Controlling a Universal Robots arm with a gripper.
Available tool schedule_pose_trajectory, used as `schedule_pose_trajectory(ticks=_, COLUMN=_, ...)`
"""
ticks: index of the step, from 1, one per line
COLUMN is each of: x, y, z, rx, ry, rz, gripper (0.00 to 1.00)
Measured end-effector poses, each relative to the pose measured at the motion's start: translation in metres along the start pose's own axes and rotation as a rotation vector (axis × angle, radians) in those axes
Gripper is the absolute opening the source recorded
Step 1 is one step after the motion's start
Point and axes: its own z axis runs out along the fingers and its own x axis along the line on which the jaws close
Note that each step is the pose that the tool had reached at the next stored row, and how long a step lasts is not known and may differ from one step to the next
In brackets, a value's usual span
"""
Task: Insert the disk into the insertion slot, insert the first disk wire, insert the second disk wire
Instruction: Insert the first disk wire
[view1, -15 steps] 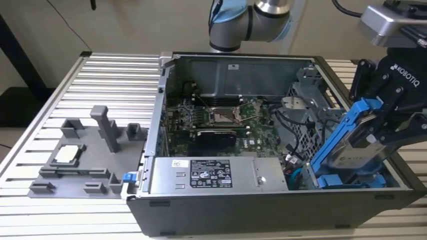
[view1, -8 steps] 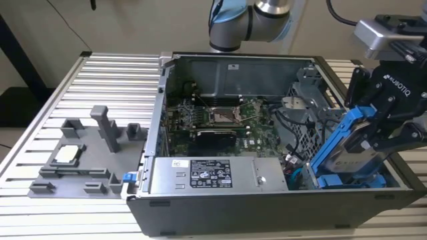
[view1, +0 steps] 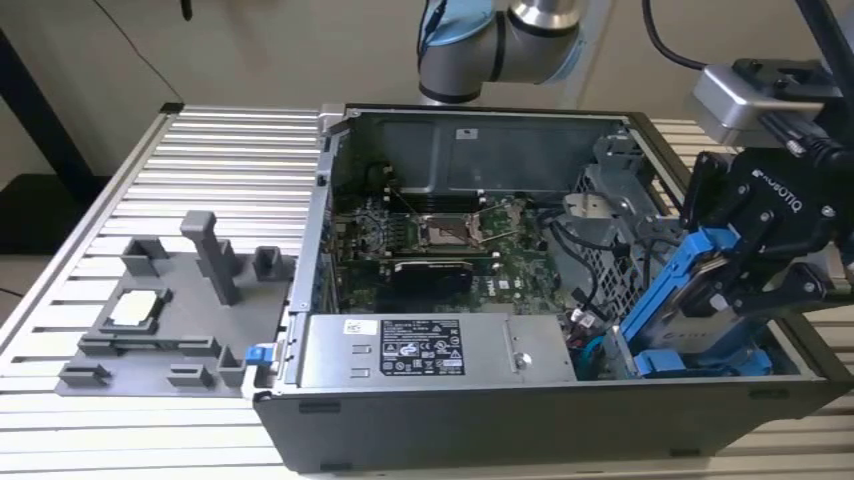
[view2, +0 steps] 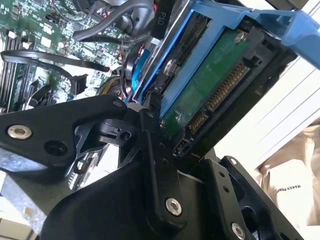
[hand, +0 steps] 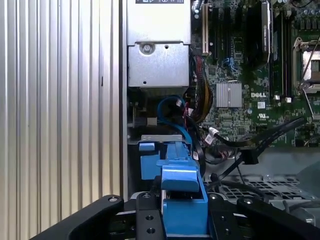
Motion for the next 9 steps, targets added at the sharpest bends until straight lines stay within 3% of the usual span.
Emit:
schedule_pose_trajectory(ticks=5, x=-0.0001, y=-0.0006, z=0.0083, rx=-0.0011, ry=-0.0001, rz=0.000, gripper=0.33)
schedule_pose_trajectory(ticks=9, x=-0.0001, y=-0.0008, z=0.0109, rx=-0.0012, ry=0.0002, rz=0.000, gripper=0.33)
